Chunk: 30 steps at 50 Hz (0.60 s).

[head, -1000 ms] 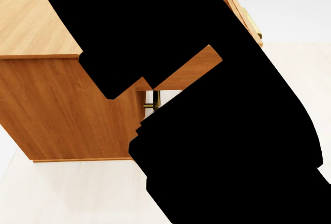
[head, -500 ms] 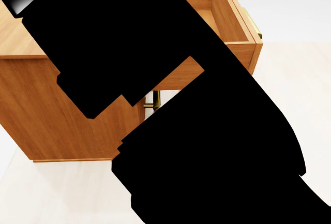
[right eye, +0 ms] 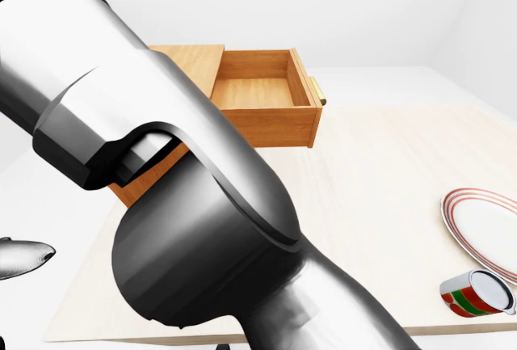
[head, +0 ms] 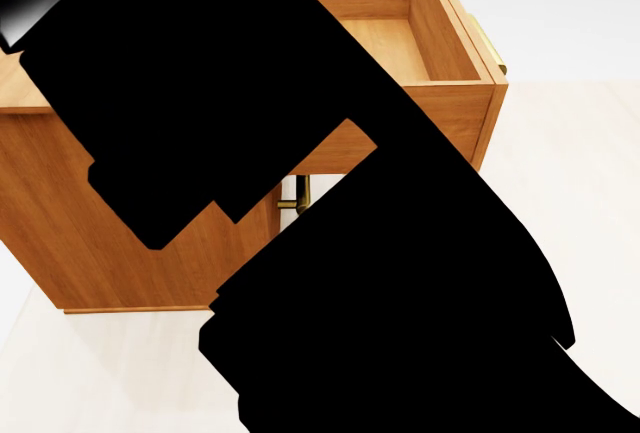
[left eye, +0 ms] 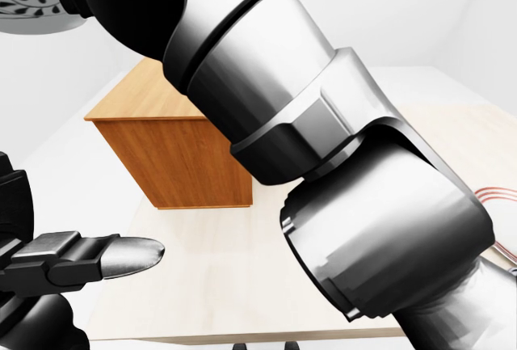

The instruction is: Put the bowl on top of the cabinet.

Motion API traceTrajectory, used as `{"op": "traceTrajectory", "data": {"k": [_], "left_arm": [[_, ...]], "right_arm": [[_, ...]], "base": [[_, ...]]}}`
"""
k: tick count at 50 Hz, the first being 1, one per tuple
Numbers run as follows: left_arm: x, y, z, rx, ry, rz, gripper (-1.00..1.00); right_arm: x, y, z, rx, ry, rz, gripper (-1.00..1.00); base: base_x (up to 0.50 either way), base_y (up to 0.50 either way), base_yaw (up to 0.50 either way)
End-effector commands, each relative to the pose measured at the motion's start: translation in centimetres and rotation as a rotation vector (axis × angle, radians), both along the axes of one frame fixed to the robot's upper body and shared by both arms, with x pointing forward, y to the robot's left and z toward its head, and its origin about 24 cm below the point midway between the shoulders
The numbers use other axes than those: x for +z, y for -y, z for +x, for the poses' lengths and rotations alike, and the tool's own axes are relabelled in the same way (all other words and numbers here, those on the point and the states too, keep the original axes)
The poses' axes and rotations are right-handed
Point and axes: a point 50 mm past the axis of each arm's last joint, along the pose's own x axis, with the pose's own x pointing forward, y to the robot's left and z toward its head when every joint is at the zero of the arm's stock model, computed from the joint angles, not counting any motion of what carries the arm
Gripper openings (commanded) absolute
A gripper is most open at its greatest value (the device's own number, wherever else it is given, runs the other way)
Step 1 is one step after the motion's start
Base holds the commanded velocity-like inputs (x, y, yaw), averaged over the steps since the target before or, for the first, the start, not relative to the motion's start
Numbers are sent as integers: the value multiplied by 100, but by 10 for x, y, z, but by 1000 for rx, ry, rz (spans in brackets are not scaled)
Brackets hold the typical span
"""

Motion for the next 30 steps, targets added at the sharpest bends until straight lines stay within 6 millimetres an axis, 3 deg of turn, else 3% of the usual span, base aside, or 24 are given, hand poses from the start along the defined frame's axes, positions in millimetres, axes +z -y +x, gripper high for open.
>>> {"op": "traceTrajectory", "data": {"k": [1,9,19,30], "left_arm": [[0,0,0,1,2,2,100],[0,0,0,5,2,3,100],[1,-2,0,4,5,-6,100],[2,-2,-2,4,16,-7,100]], "right_arm": [[4,1,-2,4,33,29,-97],[-2,-8,-11,-3,76,-36,-95],[-16,23,45,-126,-64,112,-96],[-13,42,60,-185,-43,189,-95]], "base": [[0,0,0],[0,0,0],[0,0,0],[0,0,0]]}}
